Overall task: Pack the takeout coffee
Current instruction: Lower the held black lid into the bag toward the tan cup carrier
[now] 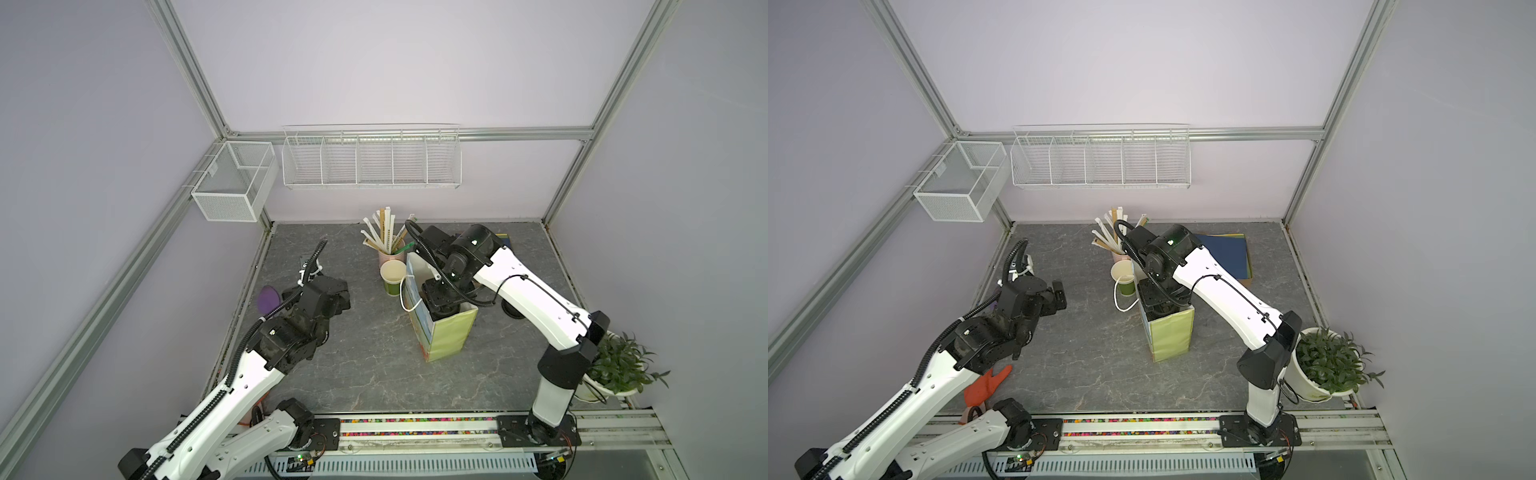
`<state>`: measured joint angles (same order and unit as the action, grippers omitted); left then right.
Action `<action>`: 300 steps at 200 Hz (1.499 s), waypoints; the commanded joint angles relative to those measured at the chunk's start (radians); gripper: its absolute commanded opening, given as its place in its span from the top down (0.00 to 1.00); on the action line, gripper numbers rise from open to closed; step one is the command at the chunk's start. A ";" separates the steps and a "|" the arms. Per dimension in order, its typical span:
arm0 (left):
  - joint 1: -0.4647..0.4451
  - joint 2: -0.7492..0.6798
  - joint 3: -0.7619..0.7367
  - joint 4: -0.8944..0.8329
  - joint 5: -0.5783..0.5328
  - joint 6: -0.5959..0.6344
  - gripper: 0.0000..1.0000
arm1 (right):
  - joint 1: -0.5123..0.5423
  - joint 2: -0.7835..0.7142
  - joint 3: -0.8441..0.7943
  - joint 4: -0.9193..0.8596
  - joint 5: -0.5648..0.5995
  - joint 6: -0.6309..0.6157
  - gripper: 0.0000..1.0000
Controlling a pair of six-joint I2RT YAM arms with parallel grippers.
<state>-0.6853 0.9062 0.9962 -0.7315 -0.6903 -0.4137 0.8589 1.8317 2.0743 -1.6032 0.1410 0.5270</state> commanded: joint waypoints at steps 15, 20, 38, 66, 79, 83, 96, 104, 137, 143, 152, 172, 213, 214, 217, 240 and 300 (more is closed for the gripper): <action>0.004 0.004 -0.008 -0.004 0.000 0.007 0.01 | -0.004 0.016 -0.030 -0.173 -0.035 0.029 0.35; 0.004 0.004 -0.008 -0.003 0.000 0.007 0.01 | -0.004 0.017 -0.034 -0.174 -0.034 0.030 0.35; 0.004 0.007 -0.008 -0.003 0.000 0.008 0.01 | -0.004 0.022 -0.051 -0.173 -0.034 0.029 0.35; 0.004 0.007 -0.008 -0.005 0.000 0.007 0.01 | -0.004 0.030 -0.074 -0.172 -0.034 0.028 0.35; 0.004 0.006 -0.008 -0.005 0.000 0.007 0.01 | -0.005 0.033 -0.081 -0.172 -0.029 0.028 0.35; 0.004 0.006 -0.008 -0.006 0.000 0.006 0.01 | -0.006 0.034 -0.085 -0.172 -0.030 0.030 0.35; 0.004 0.008 -0.008 -0.005 0.000 0.007 0.01 | -0.007 0.036 -0.093 -0.172 -0.033 0.036 0.35; 0.004 0.008 -0.008 -0.005 0.000 0.007 0.01 | -0.007 0.038 -0.096 -0.170 -0.036 0.039 0.35; 0.004 0.008 -0.008 -0.005 0.000 0.007 0.01 | -0.007 0.043 -0.107 -0.166 -0.035 0.044 0.36; 0.004 0.008 -0.008 -0.005 0.000 0.007 0.01 | -0.007 0.042 -0.112 -0.163 -0.035 0.046 0.36; 0.004 0.007 -0.008 -0.005 0.000 0.007 0.01 | -0.007 0.035 -0.124 -0.151 -0.038 0.047 0.36; 0.004 0.007 -0.008 -0.005 0.000 0.007 0.01 | -0.009 0.019 -0.158 -0.122 -0.041 0.052 0.36; 0.004 0.011 -0.008 -0.006 0.000 0.007 0.01 | -0.011 -0.001 -0.217 -0.066 -0.049 0.062 0.36; 0.004 0.011 -0.009 -0.006 0.000 0.007 0.01 | -0.011 -0.001 -0.218 -0.064 -0.047 0.062 0.36; 0.004 0.011 -0.008 -0.006 0.000 0.009 0.01 | -0.011 -0.004 -0.219 -0.060 -0.047 0.062 0.37; 0.004 0.012 -0.008 -0.006 0.000 0.007 0.01 | -0.009 -0.030 -0.238 -0.035 -0.033 0.079 0.37; 0.004 0.017 -0.008 -0.008 0.000 0.008 0.01 | -0.010 -0.115 -0.380 0.127 -0.051 0.095 0.37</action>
<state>-0.6853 0.9195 0.9962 -0.7315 -0.6872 -0.4137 0.8570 1.7561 1.7317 -1.5425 0.1036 0.5983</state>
